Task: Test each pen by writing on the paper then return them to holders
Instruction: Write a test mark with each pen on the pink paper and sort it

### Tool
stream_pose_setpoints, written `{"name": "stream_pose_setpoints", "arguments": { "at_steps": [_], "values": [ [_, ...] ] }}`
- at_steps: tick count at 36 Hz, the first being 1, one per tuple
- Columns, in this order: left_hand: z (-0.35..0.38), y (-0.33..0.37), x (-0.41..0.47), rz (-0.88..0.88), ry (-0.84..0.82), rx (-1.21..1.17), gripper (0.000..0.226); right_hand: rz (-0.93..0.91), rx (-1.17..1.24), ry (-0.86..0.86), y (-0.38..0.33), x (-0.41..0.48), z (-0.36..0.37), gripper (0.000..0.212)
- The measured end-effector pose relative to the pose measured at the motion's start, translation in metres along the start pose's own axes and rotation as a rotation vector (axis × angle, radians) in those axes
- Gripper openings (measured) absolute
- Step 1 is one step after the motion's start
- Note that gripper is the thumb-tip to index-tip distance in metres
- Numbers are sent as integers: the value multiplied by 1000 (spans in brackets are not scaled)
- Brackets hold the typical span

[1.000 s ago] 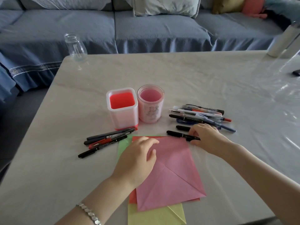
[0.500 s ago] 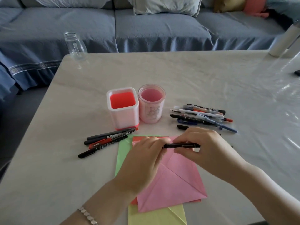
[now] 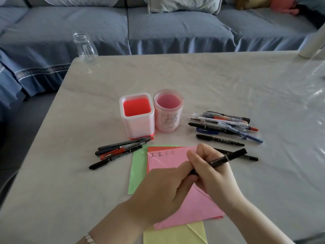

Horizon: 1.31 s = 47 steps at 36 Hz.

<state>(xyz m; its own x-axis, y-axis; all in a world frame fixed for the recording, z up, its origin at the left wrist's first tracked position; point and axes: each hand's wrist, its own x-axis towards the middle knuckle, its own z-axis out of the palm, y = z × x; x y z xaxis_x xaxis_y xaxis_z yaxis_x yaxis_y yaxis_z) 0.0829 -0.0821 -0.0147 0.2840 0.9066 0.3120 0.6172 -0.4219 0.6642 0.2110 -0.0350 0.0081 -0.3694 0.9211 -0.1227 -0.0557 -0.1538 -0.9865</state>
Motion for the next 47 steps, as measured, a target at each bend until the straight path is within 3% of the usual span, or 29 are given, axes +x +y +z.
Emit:
{"name": "stream_pose_setpoints", "arguments": {
  "at_steps": [4,6,11,14,17,20,26,32,35,39,47],
  "values": [
    [-7,-4,-4,20,-30,43,32,-46,-45,-136,-4,-3,-7,35],
    [-6,-9,-6,-21,15,164,32,-72,-51,-42,-3,-2,-9,34],
    [0,-49,-20,-322,287,344,26,-78,-139,318,1,8,-27,34],
    [6,-79,-33,-337,289,600,14,-22,-177,383,9,10,-34,32],
    [11,-89,-39,-341,308,726,37,16,-190,386,20,10,-37,28],
    [17,-83,-36,-356,340,728,44,32,-193,377,25,10,-38,26],
    [38,-53,-20,-281,114,440,38,29,-85,289,29,20,-37,29],
    [45,-55,-7,-349,-196,485,51,-28,-126,316,31,38,-35,17],
    [43,-60,-11,-319,-179,433,57,-76,-138,359,34,48,-33,17],
    [42,-65,-12,-312,-226,429,54,-102,-173,424,45,60,-27,29],
    [39,-74,-16,-261,-166,432,56,-116,-347,531,73,75,-11,48]
  ]
}}
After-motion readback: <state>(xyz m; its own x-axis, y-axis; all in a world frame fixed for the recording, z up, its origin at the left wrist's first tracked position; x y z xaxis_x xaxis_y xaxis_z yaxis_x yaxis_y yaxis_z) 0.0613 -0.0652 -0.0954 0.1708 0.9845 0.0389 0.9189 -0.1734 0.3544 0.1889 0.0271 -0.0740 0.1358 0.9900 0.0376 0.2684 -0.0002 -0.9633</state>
